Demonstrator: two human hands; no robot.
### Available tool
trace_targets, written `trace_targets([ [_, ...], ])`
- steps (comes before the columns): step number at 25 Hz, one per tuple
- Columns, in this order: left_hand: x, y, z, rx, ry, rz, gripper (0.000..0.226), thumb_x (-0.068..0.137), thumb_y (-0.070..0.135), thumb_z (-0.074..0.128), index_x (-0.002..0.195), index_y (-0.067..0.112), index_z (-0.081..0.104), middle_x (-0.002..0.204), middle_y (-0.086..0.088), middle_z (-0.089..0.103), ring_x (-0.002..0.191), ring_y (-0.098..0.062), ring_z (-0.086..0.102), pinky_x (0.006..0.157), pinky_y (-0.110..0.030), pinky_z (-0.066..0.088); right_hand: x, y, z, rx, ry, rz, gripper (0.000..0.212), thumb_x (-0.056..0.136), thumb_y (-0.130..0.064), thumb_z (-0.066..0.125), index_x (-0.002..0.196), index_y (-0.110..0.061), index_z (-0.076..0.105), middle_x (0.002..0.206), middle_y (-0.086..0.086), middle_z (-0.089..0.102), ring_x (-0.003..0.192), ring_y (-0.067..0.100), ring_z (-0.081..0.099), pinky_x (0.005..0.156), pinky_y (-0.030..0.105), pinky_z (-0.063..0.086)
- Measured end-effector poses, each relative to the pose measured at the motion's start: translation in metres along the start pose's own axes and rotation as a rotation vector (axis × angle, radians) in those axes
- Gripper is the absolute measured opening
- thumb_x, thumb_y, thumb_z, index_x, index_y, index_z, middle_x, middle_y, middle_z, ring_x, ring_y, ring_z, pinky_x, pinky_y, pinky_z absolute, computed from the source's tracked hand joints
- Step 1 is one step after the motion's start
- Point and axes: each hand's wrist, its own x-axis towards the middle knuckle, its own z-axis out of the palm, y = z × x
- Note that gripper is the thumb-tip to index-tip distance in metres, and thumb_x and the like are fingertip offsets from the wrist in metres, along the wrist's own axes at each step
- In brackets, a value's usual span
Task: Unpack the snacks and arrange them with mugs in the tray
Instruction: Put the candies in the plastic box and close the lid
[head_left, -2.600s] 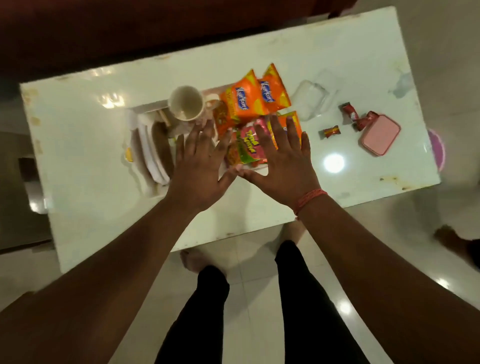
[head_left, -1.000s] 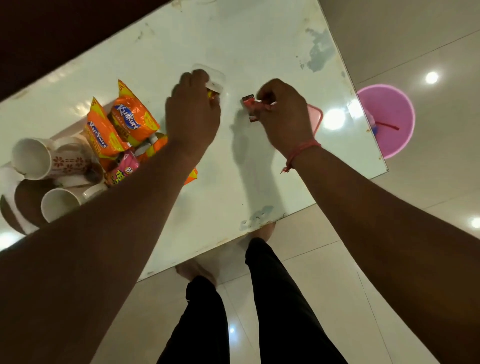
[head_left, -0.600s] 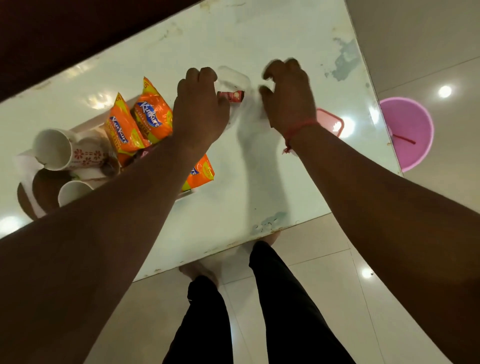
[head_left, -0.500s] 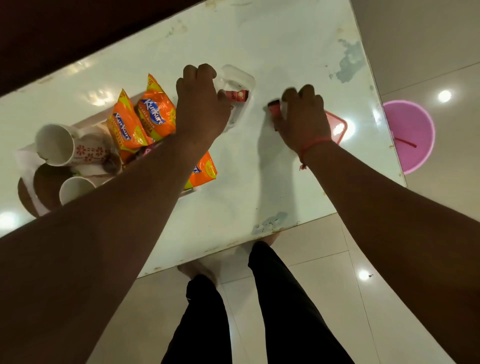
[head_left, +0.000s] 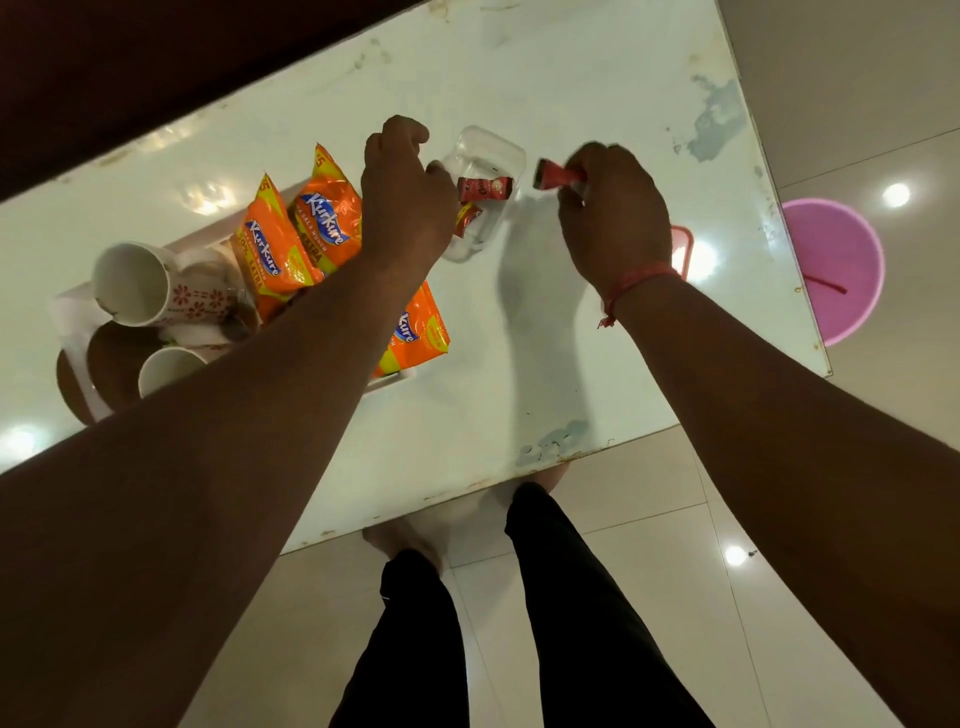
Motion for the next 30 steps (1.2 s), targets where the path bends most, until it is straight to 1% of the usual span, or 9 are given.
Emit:
trace_targets([
  [3, -0.003, 0.002, 0.001, -0.014, 0.033, 0.003, 0.034, 0.094, 0.007, 0.053, 0.128, 0.012, 0.052, 0.134, -0.008, 0.050, 0.118, -0.019, 0.057, 0.086, -0.018, 0.047, 0.011, -0.025, -0.004, 0.061, -0.057, -0.181, 0.029, 0.089, -0.021, 0.057, 0.117, -0.015, 0.061, 0.113, 0.010, 0.059, 0.103, 0.029, 0.058, 0.085, 0.038, 0.047],
  [5, -0.005, 0.001, 0.001, 0.004, 0.047, 0.037, 0.033, 0.094, 0.007, 0.055, 0.127, 0.013, 0.053, 0.136, -0.008, 0.050, 0.120, -0.020, 0.057, 0.091, -0.020, 0.050, 0.017, -0.025, -0.002, 0.061, -0.100, -0.178, 0.043, 0.090, -0.028, 0.061, 0.131, -0.018, 0.054, 0.125, 0.009, 0.054, 0.112, 0.029, 0.055, 0.094, 0.039, 0.046],
  [10, -0.026, 0.001, -0.005, -0.004, 0.053, 0.335, 0.031, 0.088, 0.001, 0.052, 0.118, 0.008, 0.058, 0.125, -0.011, 0.053, 0.113, -0.022, 0.059, 0.096, -0.034, 0.050, -0.004, 0.045, -0.014, -0.034, -0.077, 0.084, 0.049, 0.092, -0.037, 0.059, 0.136, -0.017, 0.051, 0.132, 0.015, 0.049, 0.120, 0.036, 0.050, 0.101, 0.041, 0.043],
  [13, -0.067, 0.004, 0.026, -0.069, -0.116, 0.503, 0.030, 0.087, 0.003, 0.047, 0.114, 0.005, 0.061, 0.118, -0.015, 0.057, 0.103, -0.026, 0.061, 0.091, -0.037, 0.050, -0.042, 0.087, -0.023, -0.059, -0.037, 0.267, 0.046, 0.090, -0.029, 0.058, 0.133, -0.011, 0.051, 0.129, 0.019, 0.049, 0.116, 0.041, 0.051, 0.098, 0.043, 0.043],
  [18, -0.113, 0.015, 0.093, -0.106, -0.571, -0.017, 0.045, 0.095, 0.014, 0.053, 0.139, 0.014, 0.045, 0.141, -0.009, 0.048, 0.120, -0.025, 0.057, 0.102, -0.040, 0.047, -0.072, 0.102, -0.015, 0.043, -0.050, 0.473, 0.043, 0.092, -0.023, 0.055, 0.130, -0.004, 0.054, 0.130, 0.017, 0.054, 0.112, 0.033, 0.059, 0.100, 0.033, 0.044],
  [21, -0.112, 0.026, 0.105, -0.150, -0.572, -0.154, 0.041, 0.097, 0.019, 0.052, 0.137, 0.011, 0.047, 0.136, -0.010, 0.053, 0.114, -0.025, 0.056, 0.087, -0.030, 0.048, -0.062, 0.089, -0.006, 0.243, -0.098, 0.568, 0.043, 0.089, -0.015, 0.055, 0.131, -0.008, 0.054, 0.121, 0.014, 0.063, 0.107, 0.026, 0.063, 0.095, 0.030, 0.049],
  [23, -0.111, 0.027, 0.105, -0.229, -0.523, -0.251, 0.041, 0.098, 0.023, 0.050, 0.137, 0.011, 0.049, 0.133, -0.011, 0.058, 0.111, -0.024, 0.059, 0.087, -0.031, 0.051, -0.059, 0.080, -0.004, 0.340, -0.057, 0.604, 0.038, 0.087, -0.008, 0.053, 0.124, -0.011, 0.061, 0.116, 0.012, 0.065, 0.102, 0.023, 0.064, 0.095, 0.035, 0.052],
  [25, -0.114, 0.026, 0.095, -0.370, -0.483, -0.401, 0.038, 0.100, 0.028, 0.048, 0.135, 0.015, 0.051, 0.129, -0.010, 0.062, 0.109, -0.024, 0.064, 0.090, -0.039, 0.057, -0.062, 0.067, -0.009, 0.444, -0.028, 0.543, 0.034, 0.086, -0.004, 0.052, 0.115, -0.013, 0.066, 0.112, 0.008, 0.066, 0.099, 0.019, 0.062, 0.094, 0.035, 0.053],
  [30, -0.109, 0.011, 0.052, -0.971, -0.394, -0.757, 0.045, 0.099, 0.055, 0.045, 0.115, 0.017, 0.061, 0.109, -0.010, 0.072, 0.094, -0.025, 0.073, 0.066, -0.034, 0.060, -0.089, 0.032, -0.026, 0.446, 0.000, 0.027, 0.020, 0.087, 0.001, 0.062, 0.099, -0.012, 0.072, 0.103, 0.005, 0.064, 0.098, 0.016, 0.060, 0.091, 0.021, 0.047],
])
